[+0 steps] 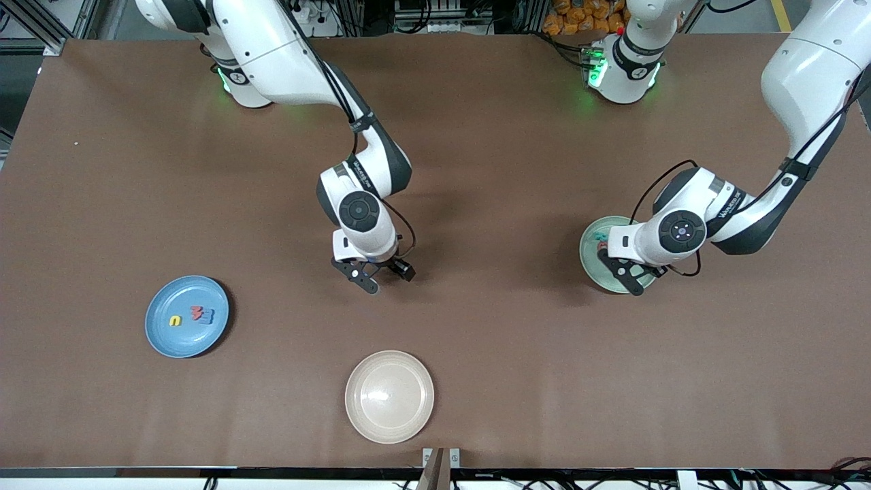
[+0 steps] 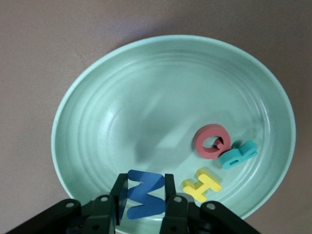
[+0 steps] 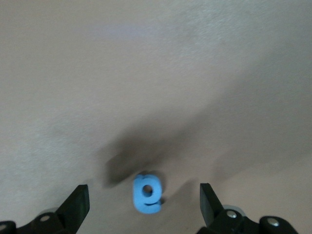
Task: Sort upper and lower case letters into plates
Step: 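Release the m on the green plate while the right gripper grasps the e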
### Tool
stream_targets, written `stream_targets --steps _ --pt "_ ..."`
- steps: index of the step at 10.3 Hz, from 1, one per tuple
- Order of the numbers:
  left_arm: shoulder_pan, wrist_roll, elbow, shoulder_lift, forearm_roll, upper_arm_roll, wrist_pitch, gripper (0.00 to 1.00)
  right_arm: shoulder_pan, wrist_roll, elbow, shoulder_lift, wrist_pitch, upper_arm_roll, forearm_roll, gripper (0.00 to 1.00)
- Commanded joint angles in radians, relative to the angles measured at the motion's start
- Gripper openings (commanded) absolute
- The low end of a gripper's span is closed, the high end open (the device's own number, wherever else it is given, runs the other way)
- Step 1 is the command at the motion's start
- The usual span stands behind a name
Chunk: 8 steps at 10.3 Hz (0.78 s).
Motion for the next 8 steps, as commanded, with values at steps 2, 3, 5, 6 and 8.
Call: stream_targets --steps 2,3,5,6,8 --pt "0.007 -0.007 -0.009 -0.016 0.026 -0.006 0.011 1.0 0.008 0.019 0.037 0.023 -0.013 -0.008 0.018 1.0" --pt "0.004 -0.007 -0.004 -0.022 0.026 -0.006 0.009 1.0 0.008 0.024 0.035 0.03 -0.013 -0.009 0.018 1.0" --pt "0.0 -0.065 0.023 -0.026 0.013 -0.009 0.006 1.0 0.008 0.021 0.031 0.032 -0.014 -0.008 0.017 1.0" --pt "-0.005 -0.138 0.036 -0.042 0.012 -0.02 -0.001 1.0 0.008 0.02 0.026 0.031 -0.016 -0.008 0.017 1.0" --pt "0.001 -0.248 0.072 -0.061 -0.052 -0.047 -0.005 1.0 0.013 0.022 0.018 0.03 -0.016 -0.006 0.015 1.0"
